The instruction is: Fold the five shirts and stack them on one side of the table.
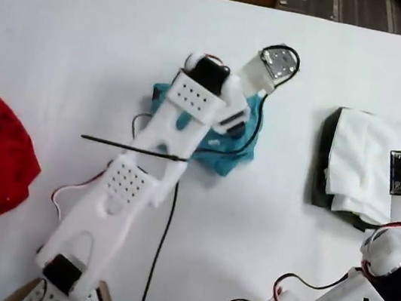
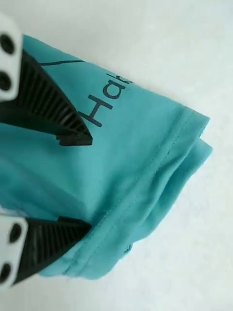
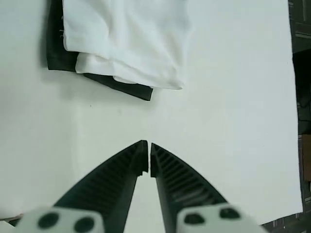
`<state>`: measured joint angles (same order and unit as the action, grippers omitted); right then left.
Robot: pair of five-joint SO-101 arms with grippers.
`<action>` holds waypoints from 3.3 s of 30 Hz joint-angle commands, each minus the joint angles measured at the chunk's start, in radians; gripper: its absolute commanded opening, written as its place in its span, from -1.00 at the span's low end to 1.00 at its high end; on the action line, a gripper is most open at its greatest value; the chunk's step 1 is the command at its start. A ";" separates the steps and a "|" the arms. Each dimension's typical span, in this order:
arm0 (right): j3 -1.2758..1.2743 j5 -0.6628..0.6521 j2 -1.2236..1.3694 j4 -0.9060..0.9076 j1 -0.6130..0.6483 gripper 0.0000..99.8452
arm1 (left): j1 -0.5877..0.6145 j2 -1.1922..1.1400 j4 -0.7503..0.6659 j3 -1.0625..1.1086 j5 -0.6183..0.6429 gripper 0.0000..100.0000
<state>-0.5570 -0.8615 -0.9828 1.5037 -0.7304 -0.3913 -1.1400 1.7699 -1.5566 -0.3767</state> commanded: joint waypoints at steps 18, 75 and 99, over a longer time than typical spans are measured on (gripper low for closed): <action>0.207 0.310 0.542 -0.053 0.624 -0.96 | 0.250 0.084 0.005 -0.050 0.028 -0.49; 1.157 0.083 1.415 0.071 1.124 -0.65 | 0.669 0.080 0.018 -0.104 0.094 -0.49; 1.412 -0.023 1.431 0.137 1.098 -0.69 | 0.706 0.072 0.017 -0.012 0.089 -0.49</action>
<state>0.8009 -0.8677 0.5547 1.6878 0.3851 0.3053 -1.1615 1.7699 -1.5766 -0.2862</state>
